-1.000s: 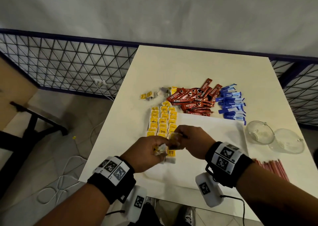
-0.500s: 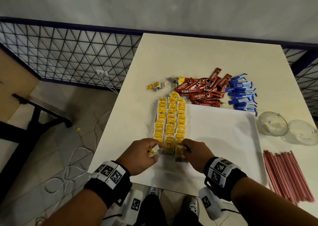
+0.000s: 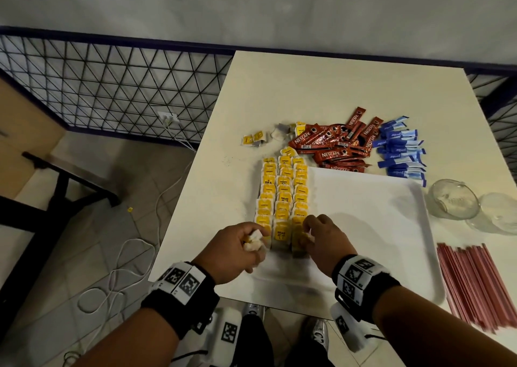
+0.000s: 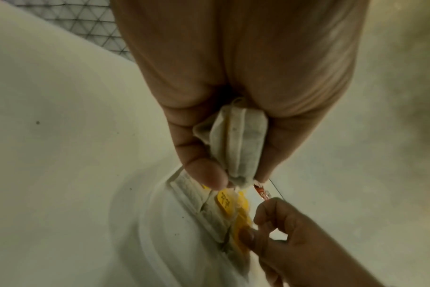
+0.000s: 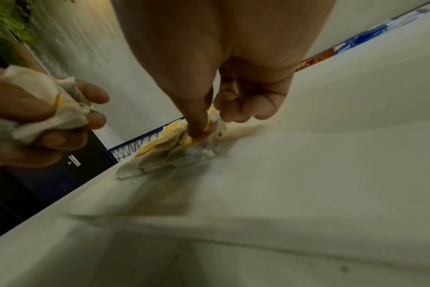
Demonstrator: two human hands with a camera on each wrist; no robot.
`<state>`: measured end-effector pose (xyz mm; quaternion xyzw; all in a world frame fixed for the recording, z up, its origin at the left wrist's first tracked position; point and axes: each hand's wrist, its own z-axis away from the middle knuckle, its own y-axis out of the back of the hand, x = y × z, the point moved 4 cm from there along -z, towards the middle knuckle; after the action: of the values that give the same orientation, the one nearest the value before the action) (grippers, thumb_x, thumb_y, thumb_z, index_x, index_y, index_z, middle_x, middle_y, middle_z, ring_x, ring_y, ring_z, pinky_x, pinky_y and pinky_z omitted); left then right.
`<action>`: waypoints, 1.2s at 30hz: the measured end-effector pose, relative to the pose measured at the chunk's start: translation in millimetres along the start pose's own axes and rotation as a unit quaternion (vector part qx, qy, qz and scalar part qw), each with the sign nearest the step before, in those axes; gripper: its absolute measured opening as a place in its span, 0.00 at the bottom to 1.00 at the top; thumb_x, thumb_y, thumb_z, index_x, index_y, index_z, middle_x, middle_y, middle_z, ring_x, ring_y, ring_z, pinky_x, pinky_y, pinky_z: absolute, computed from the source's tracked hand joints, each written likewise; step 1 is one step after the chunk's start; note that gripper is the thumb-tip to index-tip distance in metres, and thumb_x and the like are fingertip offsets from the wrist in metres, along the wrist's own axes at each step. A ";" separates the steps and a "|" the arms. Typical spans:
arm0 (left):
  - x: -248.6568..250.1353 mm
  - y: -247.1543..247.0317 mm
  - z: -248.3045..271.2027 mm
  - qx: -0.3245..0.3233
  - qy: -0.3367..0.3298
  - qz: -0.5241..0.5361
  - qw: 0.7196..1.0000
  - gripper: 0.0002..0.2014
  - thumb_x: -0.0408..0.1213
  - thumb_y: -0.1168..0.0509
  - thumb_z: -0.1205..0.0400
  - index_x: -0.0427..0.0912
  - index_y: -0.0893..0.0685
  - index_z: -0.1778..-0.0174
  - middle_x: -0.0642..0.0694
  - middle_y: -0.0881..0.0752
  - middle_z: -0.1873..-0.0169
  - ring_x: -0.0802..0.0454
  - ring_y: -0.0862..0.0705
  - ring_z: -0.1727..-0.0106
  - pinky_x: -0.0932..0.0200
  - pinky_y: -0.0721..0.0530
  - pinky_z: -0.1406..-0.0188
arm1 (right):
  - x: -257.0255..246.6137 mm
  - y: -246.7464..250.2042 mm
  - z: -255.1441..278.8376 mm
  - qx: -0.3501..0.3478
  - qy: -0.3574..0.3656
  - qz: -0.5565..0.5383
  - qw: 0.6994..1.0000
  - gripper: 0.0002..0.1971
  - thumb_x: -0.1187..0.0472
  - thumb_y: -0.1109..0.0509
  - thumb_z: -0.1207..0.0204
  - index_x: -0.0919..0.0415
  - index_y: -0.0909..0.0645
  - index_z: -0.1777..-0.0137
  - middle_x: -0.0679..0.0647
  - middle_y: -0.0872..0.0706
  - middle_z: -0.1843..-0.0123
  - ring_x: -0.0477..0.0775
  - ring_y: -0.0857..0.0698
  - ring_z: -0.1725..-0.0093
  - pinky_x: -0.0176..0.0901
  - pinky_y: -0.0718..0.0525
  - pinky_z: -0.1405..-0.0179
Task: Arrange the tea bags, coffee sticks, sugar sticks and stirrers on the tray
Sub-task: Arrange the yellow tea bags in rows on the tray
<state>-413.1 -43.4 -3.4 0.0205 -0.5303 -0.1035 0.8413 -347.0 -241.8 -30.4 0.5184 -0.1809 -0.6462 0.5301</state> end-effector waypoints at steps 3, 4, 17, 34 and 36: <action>-0.5 0.0 -4.0 -0.002 0.020 0.113 0.993 0.16 0.21 0.27 0.29 0.38 0.15 0.48 0.42 0.12 0.59 0.48 0.16 0.66 0.54 0.16 0.70 | -0.3 5.0 0.9 -0.007 0.010 0.021 1.000 0.07 0.58 0.34 0.22 0.53 0.23 0.45 0.52 0.25 0.46 0.60 0.18 0.56 0.48 0.18 0.55; -0.1 -0.8 -4.9 -0.006 0.029 0.143 0.989 0.17 0.22 0.28 0.32 0.36 0.16 0.48 0.41 0.12 0.60 0.47 0.17 0.66 0.55 0.17 0.71 | -1.0 8.3 1.5 0.000 0.018 0.013 1.000 0.07 0.57 0.33 0.22 0.53 0.23 0.45 0.51 0.24 0.46 0.58 0.18 0.57 0.47 0.19 0.55; 21.9 -13.9 -10.5 -0.127 0.116 0.375 0.911 0.25 0.32 0.24 0.37 0.35 0.17 0.43 0.39 0.16 0.60 0.40 0.17 0.62 0.51 0.17 0.68 | -81.2 51.9 12.8 0.022 0.304 -0.084 0.949 0.14 0.59 0.27 0.26 0.51 0.15 0.40 0.46 0.19 0.54 0.30 0.25 0.56 0.17 0.33 0.54; 19.9 -11.6 -26.6 0.099 0.121 0.418 0.895 0.08 0.34 0.30 0.29 0.40 0.24 0.65 0.42 0.19 0.76 0.49 0.22 0.78 0.63 0.27 0.78 | -91.0 80.6 21.3 -0.035 0.263 -0.123 0.956 0.06 0.61 0.28 0.24 0.50 0.22 0.56 0.32 0.19 0.69 0.39 0.21 0.69 0.26 0.26 0.67; 27.4 8.6 -24.3 0.142 0.067 0.348 0.924 0.09 0.29 0.31 0.25 0.41 0.25 0.65 0.41 0.20 0.77 0.49 0.26 0.78 0.64 0.33 0.78 | -88.2 86.6 18.5 -0.022 0.250 -0.109 0.962 0.04 0.60 0.28 0.23 0.52 0.21 0.55 0.36 0.20 0.68 0.42 0.22 0.69 0.27 0.26 0.68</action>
<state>-378.5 -42.2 11.5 -0.0398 -0.4552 0.2740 0.8463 -328.7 -202.9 86.9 0.6684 0.0293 -0.5538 0.4957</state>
